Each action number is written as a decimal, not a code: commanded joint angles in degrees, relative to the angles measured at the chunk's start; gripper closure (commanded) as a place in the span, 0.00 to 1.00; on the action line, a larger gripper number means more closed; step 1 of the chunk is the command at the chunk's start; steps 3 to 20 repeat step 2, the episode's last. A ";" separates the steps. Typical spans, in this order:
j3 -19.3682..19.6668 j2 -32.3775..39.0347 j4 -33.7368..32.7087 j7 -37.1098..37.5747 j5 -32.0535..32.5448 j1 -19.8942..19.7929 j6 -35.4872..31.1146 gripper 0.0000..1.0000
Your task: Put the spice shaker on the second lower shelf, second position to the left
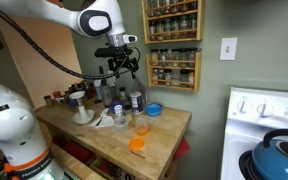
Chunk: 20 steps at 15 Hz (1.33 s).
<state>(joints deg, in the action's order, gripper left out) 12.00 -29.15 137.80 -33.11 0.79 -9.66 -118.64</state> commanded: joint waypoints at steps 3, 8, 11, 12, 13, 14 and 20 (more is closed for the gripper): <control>1.21 -0.47 0.54 0.23 1.17 2.19 0.19 0.00; 1.21 -0.47 0.54 0.23 1.17 2.19 0.19 0.00; 1.21 -0.47 0.54 0.23 1.17 2.19 0.19 0.00; 1.21 -0.47 0.54 0.23 1.17 2.19 0.19 0.00; 1.21 -0.47 0.54 0.23 1.17 2.19 0.19 0.00; 1.21 -0.47 0.54 0.23 1.17 2.19 0.19 0.00; 1.21 -0.47 0.54 0.23 1.17 2.19 0.19 0.00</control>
